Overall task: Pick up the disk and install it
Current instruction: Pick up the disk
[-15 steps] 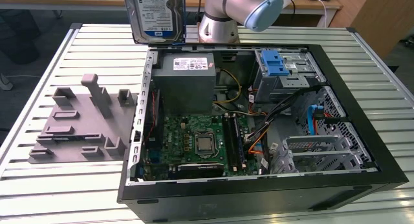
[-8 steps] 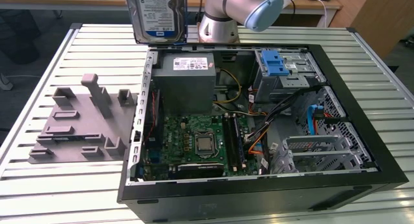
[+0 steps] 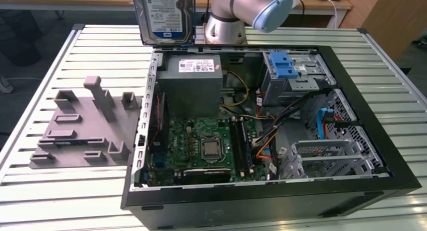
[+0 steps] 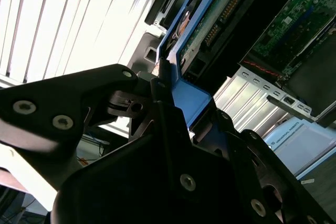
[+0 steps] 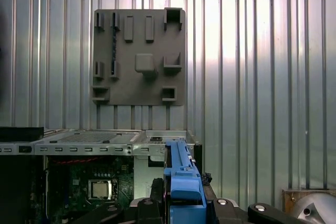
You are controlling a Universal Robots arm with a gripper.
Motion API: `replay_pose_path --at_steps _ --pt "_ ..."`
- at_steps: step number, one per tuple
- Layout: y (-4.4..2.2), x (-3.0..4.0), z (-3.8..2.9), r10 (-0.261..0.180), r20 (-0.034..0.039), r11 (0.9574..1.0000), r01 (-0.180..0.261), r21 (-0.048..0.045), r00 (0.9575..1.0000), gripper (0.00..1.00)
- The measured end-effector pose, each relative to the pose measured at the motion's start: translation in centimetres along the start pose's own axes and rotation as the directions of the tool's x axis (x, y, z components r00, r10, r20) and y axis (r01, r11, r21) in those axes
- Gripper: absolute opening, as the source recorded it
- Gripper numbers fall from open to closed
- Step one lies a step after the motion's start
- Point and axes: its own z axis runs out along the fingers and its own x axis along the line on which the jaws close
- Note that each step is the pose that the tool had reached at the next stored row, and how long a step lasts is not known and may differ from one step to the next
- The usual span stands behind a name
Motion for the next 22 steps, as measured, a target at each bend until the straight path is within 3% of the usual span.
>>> replay_pose_path --at_steps 22 --pt "-1.23 -0.02 -0.01 0.0 0.0 1.0 0.0 0.0 1.0 0.36"
